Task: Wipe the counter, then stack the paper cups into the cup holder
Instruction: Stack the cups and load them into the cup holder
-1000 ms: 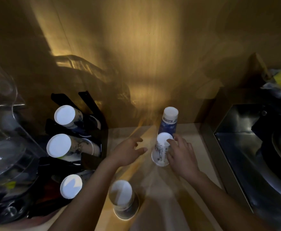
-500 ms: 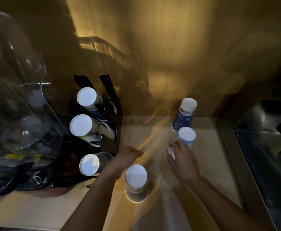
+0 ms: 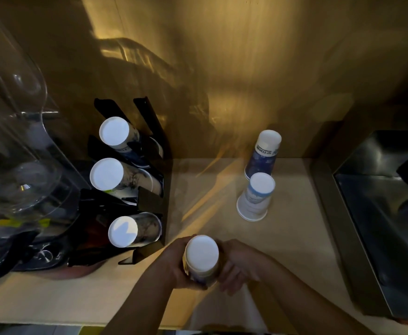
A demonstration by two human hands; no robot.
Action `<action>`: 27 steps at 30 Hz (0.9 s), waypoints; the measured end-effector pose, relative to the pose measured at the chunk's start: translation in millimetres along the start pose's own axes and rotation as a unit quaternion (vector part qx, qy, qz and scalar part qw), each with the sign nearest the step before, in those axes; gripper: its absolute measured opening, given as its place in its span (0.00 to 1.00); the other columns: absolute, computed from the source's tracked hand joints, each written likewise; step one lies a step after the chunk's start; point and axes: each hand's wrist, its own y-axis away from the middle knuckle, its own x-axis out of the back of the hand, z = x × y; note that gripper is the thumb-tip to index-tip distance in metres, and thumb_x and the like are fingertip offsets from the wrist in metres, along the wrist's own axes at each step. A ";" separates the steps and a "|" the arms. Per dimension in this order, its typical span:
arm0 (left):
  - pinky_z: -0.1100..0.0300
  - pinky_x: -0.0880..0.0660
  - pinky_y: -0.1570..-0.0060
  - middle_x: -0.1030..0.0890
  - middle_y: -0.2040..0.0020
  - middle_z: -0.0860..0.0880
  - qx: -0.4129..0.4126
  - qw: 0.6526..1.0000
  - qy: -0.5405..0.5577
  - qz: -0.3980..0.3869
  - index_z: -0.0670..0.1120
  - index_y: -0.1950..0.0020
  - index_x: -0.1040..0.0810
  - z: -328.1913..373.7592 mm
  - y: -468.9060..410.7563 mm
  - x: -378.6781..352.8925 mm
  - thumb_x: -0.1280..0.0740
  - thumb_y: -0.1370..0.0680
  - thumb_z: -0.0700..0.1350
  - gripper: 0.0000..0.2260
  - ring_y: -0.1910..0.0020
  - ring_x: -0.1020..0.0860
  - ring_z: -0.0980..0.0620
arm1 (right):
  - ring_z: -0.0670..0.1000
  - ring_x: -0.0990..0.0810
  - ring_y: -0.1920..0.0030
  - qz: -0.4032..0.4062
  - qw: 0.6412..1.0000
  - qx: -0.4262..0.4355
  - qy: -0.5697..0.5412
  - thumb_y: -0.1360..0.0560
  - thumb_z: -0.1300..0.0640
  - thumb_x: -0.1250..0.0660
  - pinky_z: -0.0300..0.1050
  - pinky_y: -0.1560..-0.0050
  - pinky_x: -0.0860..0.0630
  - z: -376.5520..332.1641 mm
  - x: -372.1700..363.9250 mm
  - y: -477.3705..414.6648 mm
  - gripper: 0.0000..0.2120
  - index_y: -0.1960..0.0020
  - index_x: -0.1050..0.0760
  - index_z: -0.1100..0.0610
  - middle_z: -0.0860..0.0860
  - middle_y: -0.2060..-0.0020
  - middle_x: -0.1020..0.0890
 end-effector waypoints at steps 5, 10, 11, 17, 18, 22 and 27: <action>0.51 0.27 0.57 0.23 0.47 0.39 -0.046 0.998 0.034 -0.038 0.41 0.41 0.27 -1.3 -0.1 -15.4 0.33 0.29 0.56 0.24 0.50 0.24 0.41 | 0.59 0.20 0.65 0.023 0.994 0.095 -0.045 0.27 0.33 0.46 0.54 0.64 0.22 -3.3 7.9 10.3 0.33 0.40 0.32 0.61 0.60 0.60 0.22; 0.47 0.25 0.50 0.21 0.48 0.37 -0.102 0.983 0.000 -0.150 0.37 0.36 0.28 14.6 21.4 -25.4 0.30 0.30 0.40 0.24 0.52 0.22 0.40 | 0.55 0.17 0.55 -0.006 0.956 0.229 -0.181 0.30 0.48 0.30 0.50 0.61 0.19 -5.4 24.0 15.3 0.21 0.41 0.28 0.54 0.56 0.50 0.17; 0.47 0.24 0.49 0.21 0.46 0.36 -0.133 0.977 -0.030 -0.162 0.37 0.35 0.28 16.2 23.8 -25.7 0.29 0.32 0.37 0.26 0.51 0.21 0.40 | 0.55 0.17 0.51 -0.021 0.949 0.252 -0.187 0.33 0.50 0.27 0.54 0.53 0.20 -4.6 29.1 16.5 0.23 0.40 0.28 0.53 0.56 0.48 0.17; 0.47 0.24 0.44 0.20 0.40 0.39 -0.343 0.918 -0.149 -0.131 0.44 0.33 0.31 26.0 33.0 -39.0 0.27 0.39 0.32 0.35 0.42 0.20 0.42 | 0.53 0.21 0.42 -0.035 0.918 0.372 -0.135 0.41 0.57 0.24 0.57 0.39 0.27 -10.2 47.7 29.3 0.34 0.37 0.30 0.51 0.52 0.42 0.20; 0.47 0.24 0.43 0.19 0.40 0.40 -0.369 0.908 -0.153 -0.125 0.45 0.34 0.31 28.4 35.4 -43.0 0.26 0.38 0.34 0.35 0.42 0.20 0.42 | 0.52 0.22 0.42 -0.031 0.911 0.388 -0.134 0.42 0.57 0.23 0.56 0.39 0.27 -13.1 48.9 33.1 0.34 0.38 0.29 0.50 0.52 0.42 0.19; 0.48 0.23 0.43 0.18 0.43 0.45 -0.447 0.866 -0.205 -0.091 0.48 0.34 0.31 38.2 48.3 -57.3 0.22 0.40 0.46 0.36 0.45 0.19 0.47 | 0.50 0.22 0.42 0.018 0.895 0.434 -0.105 0.43 0.54 0.21 0.56 0.38 0.27 -24.7 56.1 50.9 0.34 0.39 0.28 0.48 0.50 0.43 0.19; 0.52 0.22 0.44 0.24 0.39 0.53 -0.554 0.797 -0.237 0.038 0.63 0.37 0.38 43.9 61.8 -79.1 0.24 0.44 0.60 0.39 0.42 0.22 0.54 | 0.49 0.23 0.42 0.095 0.878 0.467 -0.044 0.40 0.54 0.22 0.53 0.40 0.25 -38.7 58.0 71.3 0.31 0.39 0.30 0.47 0.49 0.43 0.21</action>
